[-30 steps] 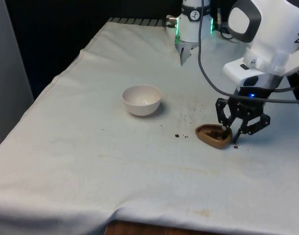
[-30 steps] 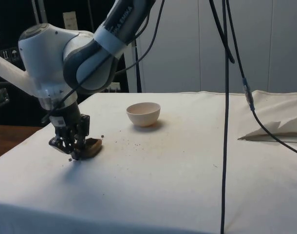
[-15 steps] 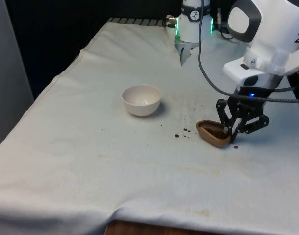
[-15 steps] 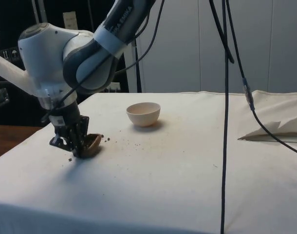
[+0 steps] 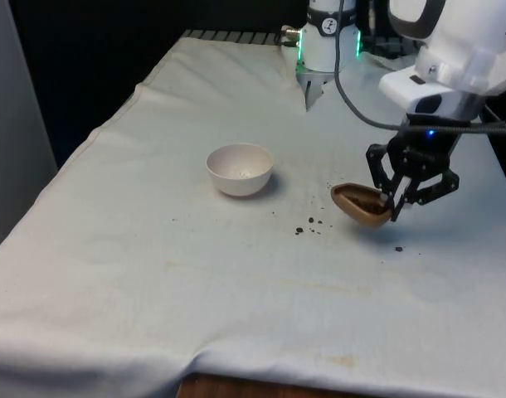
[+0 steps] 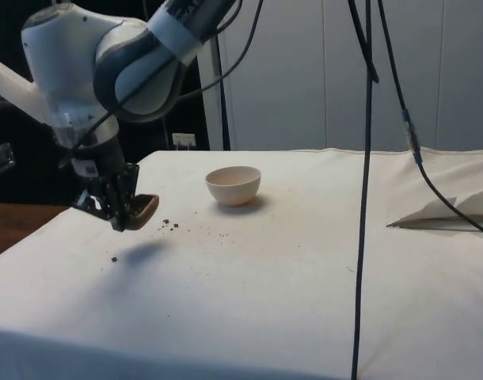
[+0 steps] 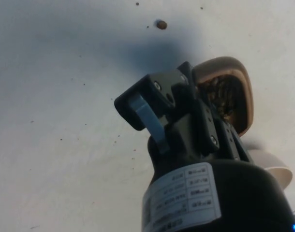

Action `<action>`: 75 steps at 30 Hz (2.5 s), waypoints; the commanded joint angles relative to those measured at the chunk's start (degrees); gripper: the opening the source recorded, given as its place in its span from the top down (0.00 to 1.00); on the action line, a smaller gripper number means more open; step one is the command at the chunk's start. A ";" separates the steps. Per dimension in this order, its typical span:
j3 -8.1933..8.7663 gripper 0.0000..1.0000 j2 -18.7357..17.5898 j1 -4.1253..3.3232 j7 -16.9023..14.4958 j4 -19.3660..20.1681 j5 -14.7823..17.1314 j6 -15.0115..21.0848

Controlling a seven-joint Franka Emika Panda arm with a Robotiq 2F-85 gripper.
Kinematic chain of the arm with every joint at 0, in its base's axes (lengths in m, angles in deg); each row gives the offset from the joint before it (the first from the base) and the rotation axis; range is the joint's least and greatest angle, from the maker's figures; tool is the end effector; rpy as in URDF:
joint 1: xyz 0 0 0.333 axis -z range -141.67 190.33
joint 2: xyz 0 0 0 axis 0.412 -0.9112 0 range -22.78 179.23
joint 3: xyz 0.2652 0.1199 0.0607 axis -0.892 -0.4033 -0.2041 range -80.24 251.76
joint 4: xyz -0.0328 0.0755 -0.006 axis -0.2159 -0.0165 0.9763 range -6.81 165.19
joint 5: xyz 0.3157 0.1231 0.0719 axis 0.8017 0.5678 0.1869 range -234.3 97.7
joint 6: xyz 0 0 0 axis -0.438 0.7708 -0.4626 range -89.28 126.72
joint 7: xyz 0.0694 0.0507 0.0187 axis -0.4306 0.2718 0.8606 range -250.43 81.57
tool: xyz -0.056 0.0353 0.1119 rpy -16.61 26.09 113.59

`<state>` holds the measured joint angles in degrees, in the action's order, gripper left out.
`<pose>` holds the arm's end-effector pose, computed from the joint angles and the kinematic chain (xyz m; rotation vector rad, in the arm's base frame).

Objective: Pour the coffee beans from the cup into the bowl.

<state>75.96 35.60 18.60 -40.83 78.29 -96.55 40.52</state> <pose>0.6388 0.1396 0.2064 2.8792 -0.3099 0.1495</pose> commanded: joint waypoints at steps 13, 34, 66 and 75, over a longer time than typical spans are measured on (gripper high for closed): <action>-0.63 1.00 4.98 1.32 -1.83 2.12 2.12 -1.72; -0.34 1.00 11.23 3.32 -4.98 5.50 5.44 -2.69; 1.03 1.00 21.89 6.19 -8.77 18.05 8.82 0.46; 2.58 1.00 24.47 6.53 -11.12 22.17 10.66 3.15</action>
<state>78.88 59.60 24.56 -51.14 99.66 -86.75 42.58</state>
